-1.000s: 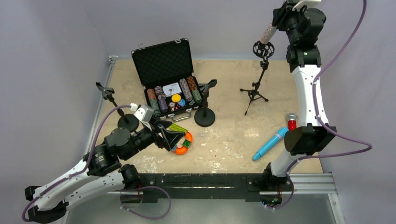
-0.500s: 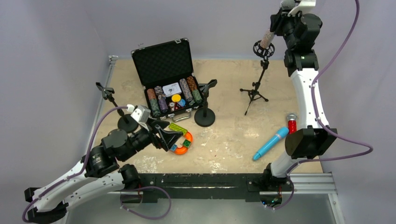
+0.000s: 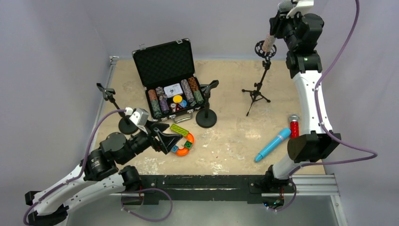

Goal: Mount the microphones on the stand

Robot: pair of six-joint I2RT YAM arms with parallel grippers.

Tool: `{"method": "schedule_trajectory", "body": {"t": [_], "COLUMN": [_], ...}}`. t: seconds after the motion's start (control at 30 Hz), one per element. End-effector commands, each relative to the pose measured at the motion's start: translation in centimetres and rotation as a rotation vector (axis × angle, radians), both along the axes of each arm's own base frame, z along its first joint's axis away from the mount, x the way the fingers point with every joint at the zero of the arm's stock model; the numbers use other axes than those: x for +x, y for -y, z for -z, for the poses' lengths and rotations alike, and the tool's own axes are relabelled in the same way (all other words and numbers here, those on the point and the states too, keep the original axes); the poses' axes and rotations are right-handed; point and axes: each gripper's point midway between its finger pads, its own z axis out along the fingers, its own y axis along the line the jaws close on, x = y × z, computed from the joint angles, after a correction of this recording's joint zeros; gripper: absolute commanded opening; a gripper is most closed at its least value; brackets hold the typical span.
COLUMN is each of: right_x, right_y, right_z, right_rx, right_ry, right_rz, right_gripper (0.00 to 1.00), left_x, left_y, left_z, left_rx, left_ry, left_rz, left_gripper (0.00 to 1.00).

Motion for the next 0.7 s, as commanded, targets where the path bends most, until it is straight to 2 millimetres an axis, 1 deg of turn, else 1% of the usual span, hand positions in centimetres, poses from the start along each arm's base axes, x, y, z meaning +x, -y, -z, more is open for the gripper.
{"method": "schedule_trajectory", "body": {"t": [0.0, 0.1, 0.17, 0.23, 0.3, 0.43, 0.5, 0.6, 0.67], "right_x": [0.8, 1.7, 1.9, 1.8, 1.4, -0.2, -1.2, -2.1, -2.1], "right_y": [0.0, 0.7, 0.8, 0.4, -0.4, -1.4, -1.7, -1.9, -1.8], "right_z": [0.2, 1.3, 1.4, 1.2, -0.1, -4.2, -5.8, -7.1, -7.4], "right_rx": [-0.056, -0.074, -0.071, -0.057, -0.035, 0.033, 0.048, 0.057, 0.050], "right_ry": [-0.029, -0.059, -0.055, -0.043, -0.017, 0.064, 0.097, 0.126, 0.136], "right_rz": [0.004, 0.045, 0.053, 0.028, -0.008, -0.061, -0.073, -0.086, -0.081], "right_gripper": [0.00, 0.00, 0.00, 0.00, 0.00, 0.00, 0.00, 0.00, 0.00], "left_x": [-0.2, -0.3, -0.3, -0.3, -0.3, -0.3, -0.3, -0.2, -0.2], "left_y": [-0.6, -1.0, -1.1, -1.2, -1.2, -1.2, -1.3, -1.3, -1.2], "left_z": [-0.3, -0.1, -0.1, -0.1, -0.2, -0.3, -0.4, -0.3, -0.4], "left_rx": [-0.033, -0.034, -0.032, -0.032, -0.031, -0.022, -0.024, -0.026, -0.028], "left_ry": [-0.002, -0.001, 0.000, 0.001, 0.003, 0.003, 0.003, 0.003, 0.003], "left_rz": [-0.012, -0.019, -0.023, -0.023, -0.023, -0.023, -0.025, -0.029, -0.027], "left_gripper": [0.90, 0.90, 0.90, 0.90, 0.90, 0.90, 0.90, 0.90, 0.90]}}
